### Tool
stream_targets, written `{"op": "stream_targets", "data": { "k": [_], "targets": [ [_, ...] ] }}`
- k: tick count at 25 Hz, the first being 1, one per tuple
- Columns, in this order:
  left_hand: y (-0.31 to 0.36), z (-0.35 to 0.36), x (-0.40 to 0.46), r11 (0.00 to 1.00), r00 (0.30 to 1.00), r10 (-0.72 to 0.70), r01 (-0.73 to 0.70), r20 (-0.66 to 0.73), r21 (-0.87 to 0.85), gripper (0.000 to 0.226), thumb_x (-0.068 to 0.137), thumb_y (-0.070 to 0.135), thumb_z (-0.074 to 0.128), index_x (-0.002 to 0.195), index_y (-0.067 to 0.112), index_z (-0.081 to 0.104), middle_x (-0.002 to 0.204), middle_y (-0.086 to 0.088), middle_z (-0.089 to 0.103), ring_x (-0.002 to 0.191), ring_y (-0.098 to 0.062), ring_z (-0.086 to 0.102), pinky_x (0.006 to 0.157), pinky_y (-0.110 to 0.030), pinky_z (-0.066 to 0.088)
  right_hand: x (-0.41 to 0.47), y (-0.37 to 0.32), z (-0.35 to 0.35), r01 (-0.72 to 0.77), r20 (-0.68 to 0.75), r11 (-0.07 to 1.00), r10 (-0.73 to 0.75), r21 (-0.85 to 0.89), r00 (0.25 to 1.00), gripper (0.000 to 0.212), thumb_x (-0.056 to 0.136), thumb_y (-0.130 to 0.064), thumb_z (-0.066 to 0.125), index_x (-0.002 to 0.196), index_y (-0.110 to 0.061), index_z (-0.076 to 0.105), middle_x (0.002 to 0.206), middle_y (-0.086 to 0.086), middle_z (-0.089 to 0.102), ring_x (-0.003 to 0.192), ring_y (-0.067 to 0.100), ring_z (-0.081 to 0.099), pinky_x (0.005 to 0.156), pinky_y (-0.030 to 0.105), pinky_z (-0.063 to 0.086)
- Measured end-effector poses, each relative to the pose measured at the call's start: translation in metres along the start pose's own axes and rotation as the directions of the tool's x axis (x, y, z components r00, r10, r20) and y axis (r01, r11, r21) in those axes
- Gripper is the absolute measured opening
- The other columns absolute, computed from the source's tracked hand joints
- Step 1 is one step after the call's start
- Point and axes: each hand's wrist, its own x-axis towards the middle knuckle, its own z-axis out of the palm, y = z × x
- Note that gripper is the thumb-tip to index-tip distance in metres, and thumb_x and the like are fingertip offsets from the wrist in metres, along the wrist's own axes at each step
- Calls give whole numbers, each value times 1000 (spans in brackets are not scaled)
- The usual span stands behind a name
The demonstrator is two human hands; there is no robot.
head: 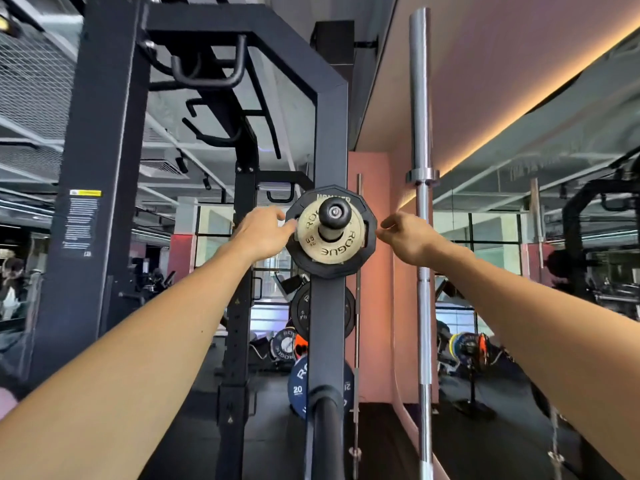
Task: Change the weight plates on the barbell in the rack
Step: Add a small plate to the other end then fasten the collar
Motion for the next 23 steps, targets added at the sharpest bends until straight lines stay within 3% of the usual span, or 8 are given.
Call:
{"op": "stream_targets", "data": {
  "k": [3, 5, 7, 10, 12, 14, 17, 23],
  "targets": [
    [-1, 30, 31, 998, 994, 47, -52, 99, 46, 48, 98, 45, 45, 85, 3, 66, 87, -21, 64, 94, -37, 61, 73, -35, 44, 30, 2, 24, -19, 30, 999, 18, 40, 999, 38, 99, -30, 44, 102, 2, 63, 74, 10, 60, 69, 26, 58, 70, 39, 52],
    [-1, 47, 41, 996, 987, 37, -50, 155, 77, 55, 100, 48, 39, 77, 1, 58, 86, -27, 60, 87, -41, 58, 68, -37, 40, 42, 2, 37, -59, 85, 996, 52, 73, 995, 42, 100, -32, 42, 95, 5, 62, 71, 13, 54, 66, 29, 57, 69, 46, 57],
    [-2, 59, 48, 998, 991, 10, -17, 130, 58, 49, 100, 46, 38, 81, 5, 55, 96, -26, 61, 83, -37, 54, 66, -34, 38, 50, 2, 50, -101, 130, 987, 85, 128, 988, 40, 101, -30, 41, 90, 4, 59, 76, 15, 51, 69, 31, 55, 71, 50, 58],
    [0, 62, 53, 1000, 996, -29, 29, 84, 2, 40, 100, 40, 43, 89, 3, 56, 104, -22, 61, 92, -36, 57, 71, -35, 43, 58, 1, 63, -177, 98, 937, 154, 302, 983, 35, 100, -28, 44, 102, 4, 60, 84, 14, 56, 77, 29, 57, 75, 49, 57],
    [2, 60, 52, 997, 995, -47, 52, 90, -64, 39, 101, 36, 45, 104, -1, 59, 106, -19, 63, 99, -37, 59, 81, -36, 49, 55, -1, 65, -215, 96, 888, 193, 406, 977, 27, 100, -27, 46, 100, -3, 57, 80, 9, 57, 76, 28, 59, 69, 45, 58],
    [3, 54, 50, 979, 990, -72, 93, 120, -180, 38, 101, 34, 47, 109, -1, 60, 100, -18, 68, 93, -36, 67, 84, -38, 55, 47, -3, 62, -235, 120, 845, 202, 480, 972, 21, 99, -26, 48, 97, -6, 53, 77, 7, 56, 70, 22, 57, 60, 36, 56],
    [12, 36, 35, 958, 987, -73, 108, 141, -265, 32, 101, 30, 50, 100, 0, 59, 88, -18, 70, 71, -31, 72, 76, -39, 60, 29, -8, 47, -229, 168, 794, 162, 563, 972, 21, 99, -25, 50, 104, -5, 47, 87, 16, 61, 67, 21, 59, 54, 33, 54],
    [41, -19, -16, 959, 987, -68, 104, 143, -264, 28, 100, 27, 51, 103, 1, 59, 95, -17, 70, 65, -23, 72, 66, -35, 61, -20, -29, -2, -154, 165, 772, 65, 616, 984, 21, 98, -22, 53, 103, -7, 40, 83, 18, 63, 63, 28, 63, 53, 36, 56]
  ]
}}
